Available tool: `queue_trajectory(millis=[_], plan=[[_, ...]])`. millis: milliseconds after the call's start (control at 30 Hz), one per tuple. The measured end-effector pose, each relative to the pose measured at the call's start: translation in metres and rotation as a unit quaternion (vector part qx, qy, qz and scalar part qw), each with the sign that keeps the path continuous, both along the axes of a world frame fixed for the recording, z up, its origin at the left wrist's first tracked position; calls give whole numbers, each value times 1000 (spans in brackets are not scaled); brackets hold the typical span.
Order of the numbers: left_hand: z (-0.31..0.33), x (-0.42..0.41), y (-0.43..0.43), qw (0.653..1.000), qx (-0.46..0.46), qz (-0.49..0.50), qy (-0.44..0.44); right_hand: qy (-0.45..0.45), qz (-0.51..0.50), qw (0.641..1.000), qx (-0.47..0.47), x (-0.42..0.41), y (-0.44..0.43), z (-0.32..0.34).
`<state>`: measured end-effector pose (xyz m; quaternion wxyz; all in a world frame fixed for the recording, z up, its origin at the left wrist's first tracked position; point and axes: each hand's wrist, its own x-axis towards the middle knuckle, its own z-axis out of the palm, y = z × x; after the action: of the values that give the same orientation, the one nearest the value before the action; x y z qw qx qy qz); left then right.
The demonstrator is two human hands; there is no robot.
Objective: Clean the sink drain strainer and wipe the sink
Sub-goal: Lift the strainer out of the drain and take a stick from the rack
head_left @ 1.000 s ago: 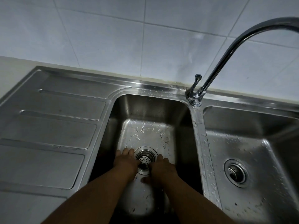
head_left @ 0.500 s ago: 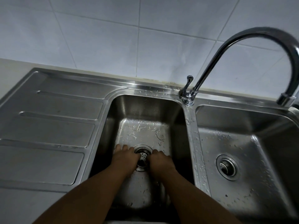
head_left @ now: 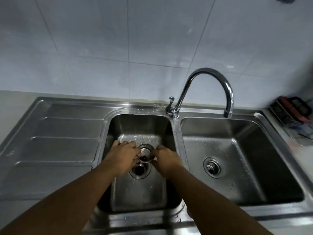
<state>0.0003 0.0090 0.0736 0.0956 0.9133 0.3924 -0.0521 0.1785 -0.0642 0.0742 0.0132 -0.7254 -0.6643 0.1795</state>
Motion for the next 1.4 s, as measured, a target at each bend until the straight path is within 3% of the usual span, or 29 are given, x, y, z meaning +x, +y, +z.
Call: queue_trajectory(millis=[333,633,933,1400], plan=[[79,36,-10,995,50,-83,-29,-39,-46,997,56,35,-30,82],[89,105,-24,986,69,-144,-38,-55,-105,991,68,94,-61,95],[67,195,-45,983,30,-182,10,-54,-135,989,17,177,-88,70],[-32,285,-43,983,9,-124,138,-18,-113,992,-55,256,-68,-38]])
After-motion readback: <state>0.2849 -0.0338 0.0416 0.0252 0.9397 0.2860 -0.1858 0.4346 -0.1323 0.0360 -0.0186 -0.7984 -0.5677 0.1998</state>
